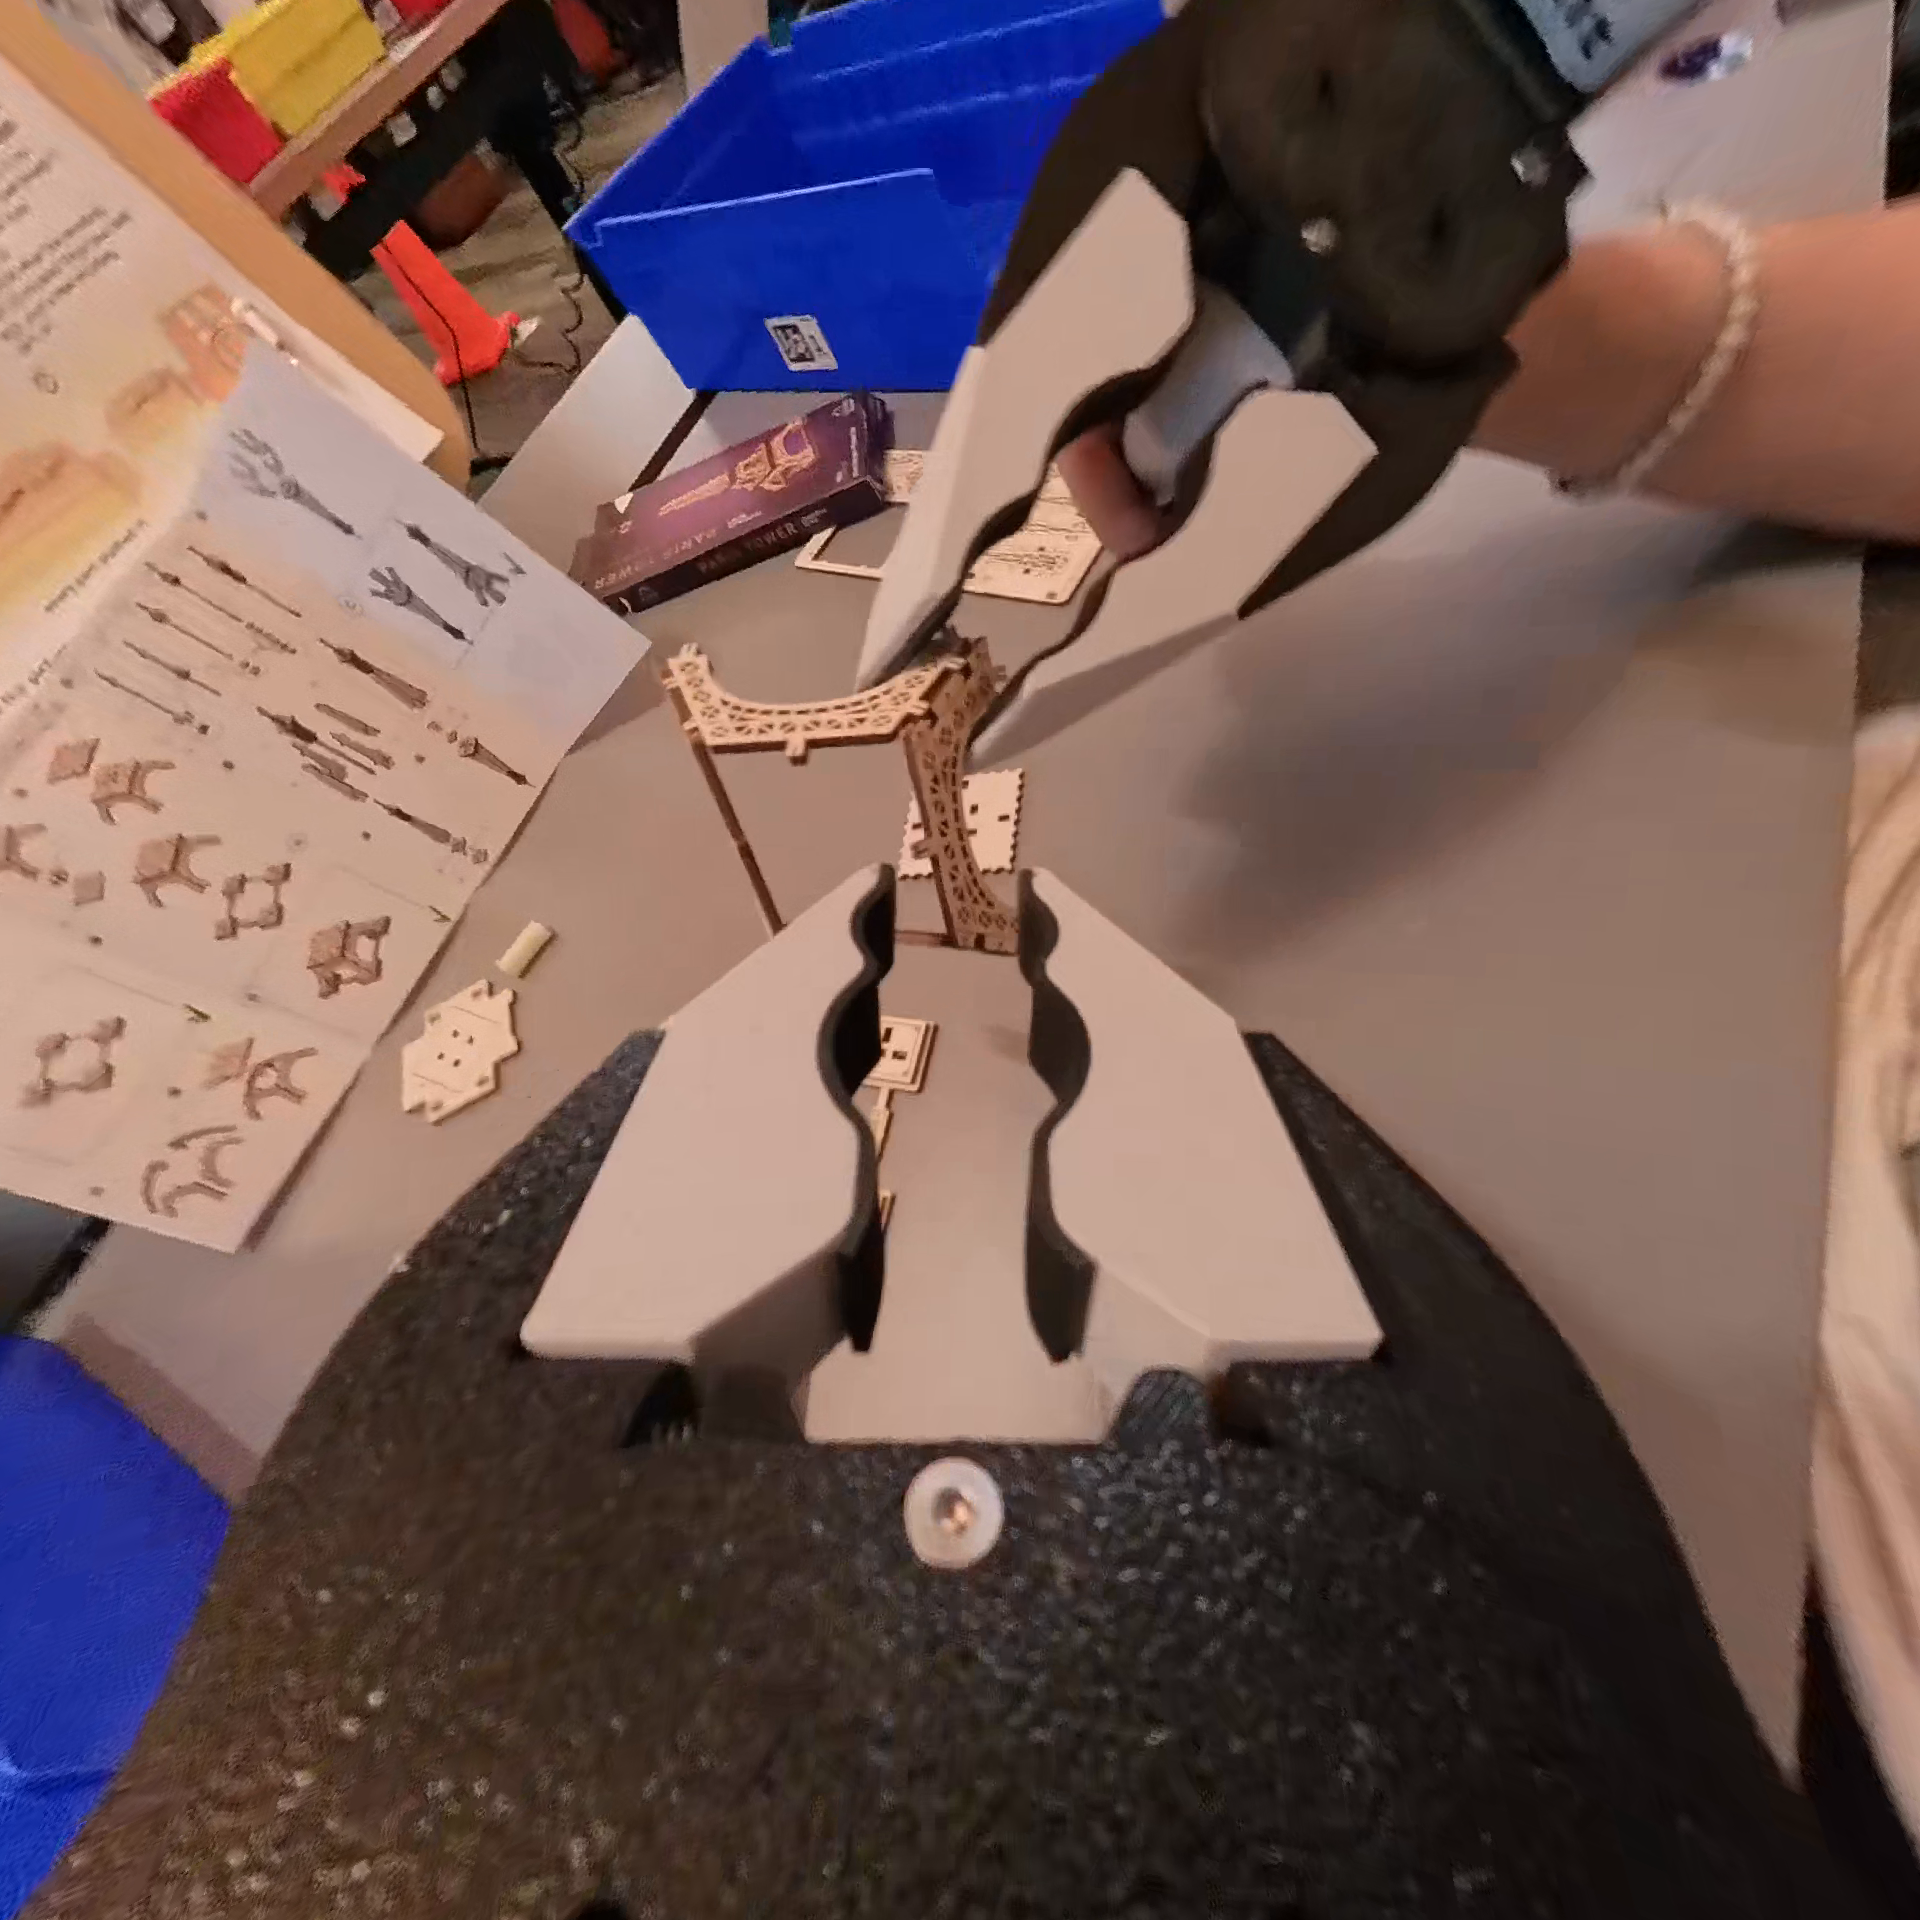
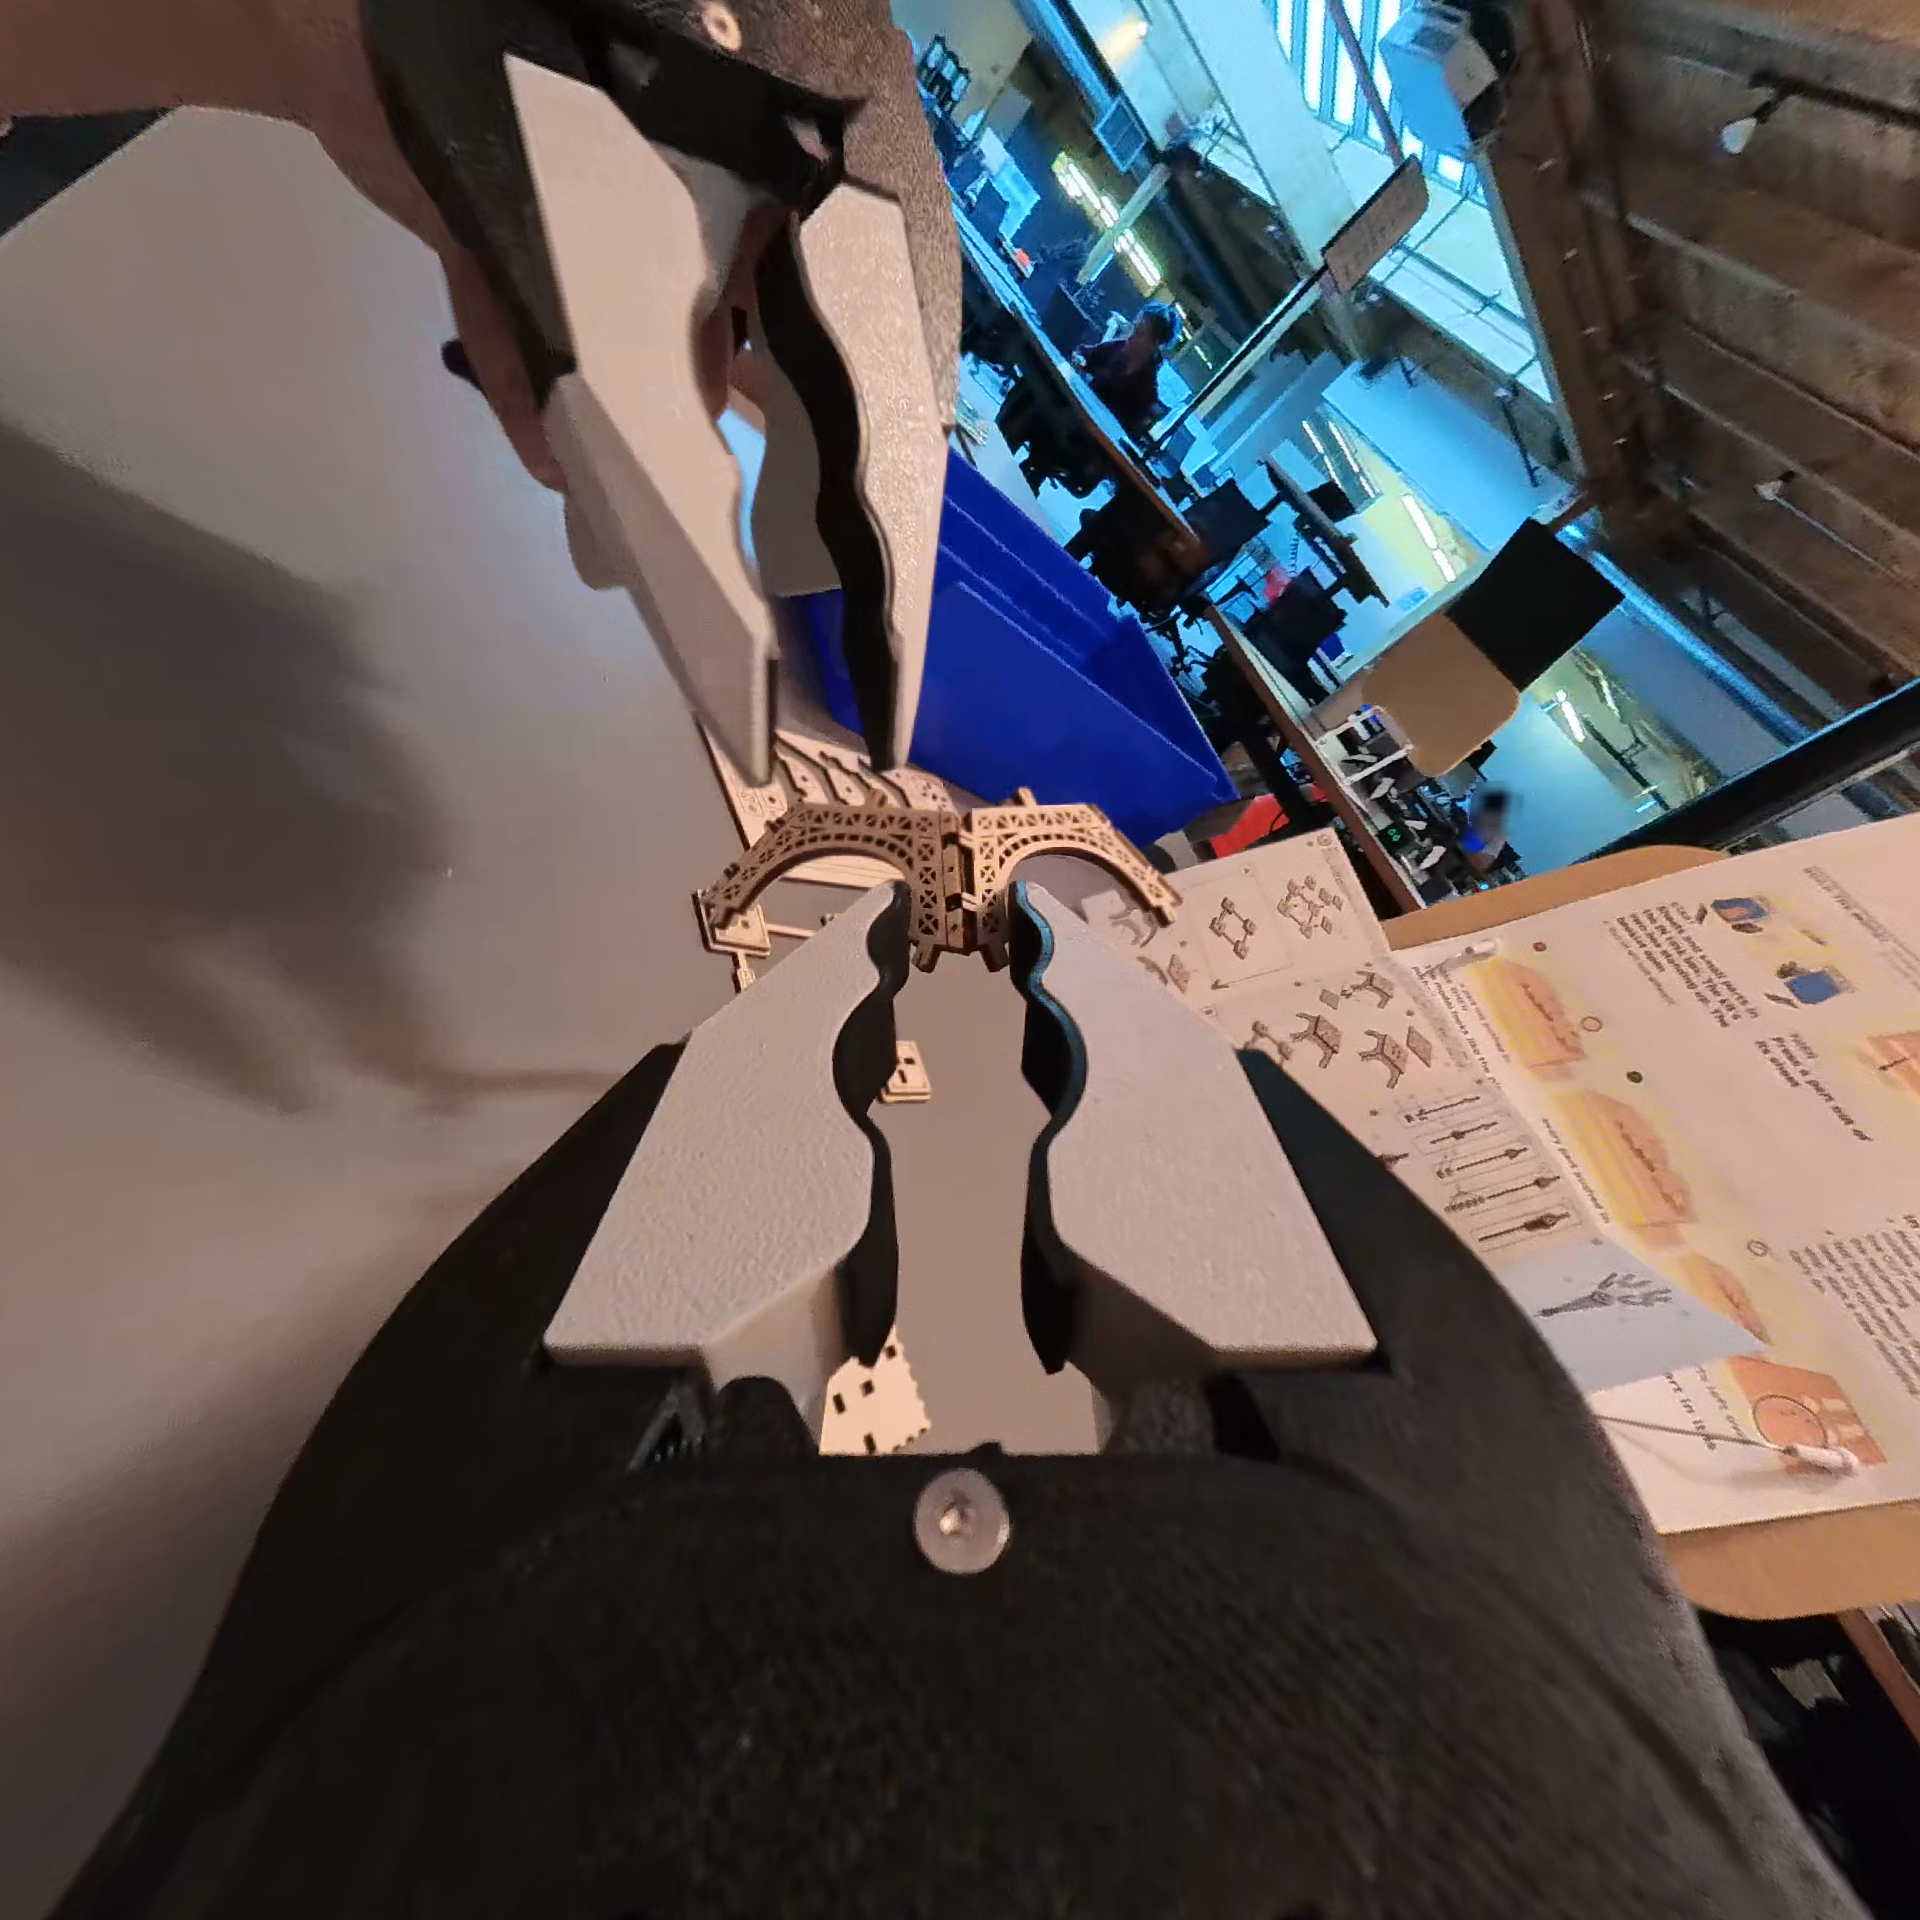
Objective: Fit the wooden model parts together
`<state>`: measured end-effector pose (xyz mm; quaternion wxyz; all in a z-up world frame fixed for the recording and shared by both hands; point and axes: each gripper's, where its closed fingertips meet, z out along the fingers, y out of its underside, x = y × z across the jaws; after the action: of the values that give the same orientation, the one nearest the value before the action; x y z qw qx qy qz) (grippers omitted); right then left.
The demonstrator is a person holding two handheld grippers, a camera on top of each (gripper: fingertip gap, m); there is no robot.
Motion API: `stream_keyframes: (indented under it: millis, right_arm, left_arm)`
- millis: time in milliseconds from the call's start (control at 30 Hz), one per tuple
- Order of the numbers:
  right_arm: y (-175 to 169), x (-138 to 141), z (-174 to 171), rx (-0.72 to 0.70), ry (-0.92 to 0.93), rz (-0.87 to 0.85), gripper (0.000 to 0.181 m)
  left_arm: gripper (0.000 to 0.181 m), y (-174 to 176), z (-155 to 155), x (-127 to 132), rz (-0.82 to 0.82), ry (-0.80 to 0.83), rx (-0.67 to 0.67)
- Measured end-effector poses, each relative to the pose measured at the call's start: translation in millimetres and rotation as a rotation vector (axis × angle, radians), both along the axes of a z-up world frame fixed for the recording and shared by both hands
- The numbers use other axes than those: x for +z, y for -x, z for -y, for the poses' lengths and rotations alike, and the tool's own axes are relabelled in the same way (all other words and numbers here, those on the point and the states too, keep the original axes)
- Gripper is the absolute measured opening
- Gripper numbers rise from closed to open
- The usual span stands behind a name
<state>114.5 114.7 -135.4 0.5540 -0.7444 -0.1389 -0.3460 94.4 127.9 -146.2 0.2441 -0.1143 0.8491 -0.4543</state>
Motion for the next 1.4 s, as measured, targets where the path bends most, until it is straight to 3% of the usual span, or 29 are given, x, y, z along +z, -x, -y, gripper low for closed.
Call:
stream_keyframes:
  millis: [167,400,600,867,933,1400]
  right_arm:
    - [12,4,-7,0.031,-0.004,0.055,0.016]
    - [25,-3,-12,0.103,0.023,0.013,0.017]
    - [29,3,-9,0.155,-0.04,-0.054,0.03]
    - [32,-6,-13,0.158,0.006,-0.019,0.023]
    - [30,-4,-12,0.146,0.0,-0.018,0.016]
    - [25,-10,-12,0.122,0.029,-0.082,0.014]
  left_arm:
    - [0.016,2,6,5,-0.098,0.111,-0.001]
    - [0.0,15,12,2,-0.278,0.229,-0.103]
    - [0.0,18,8,9,-0.481,0.421,-0.164]
    - [0.0,25,12,4,-0.678,0.498,-0.223]
    - [0.0,25,13,4,-0.703,0.514,-0.226]
    - [0.0,20,12,0,-0.791,0.553,-0.181]
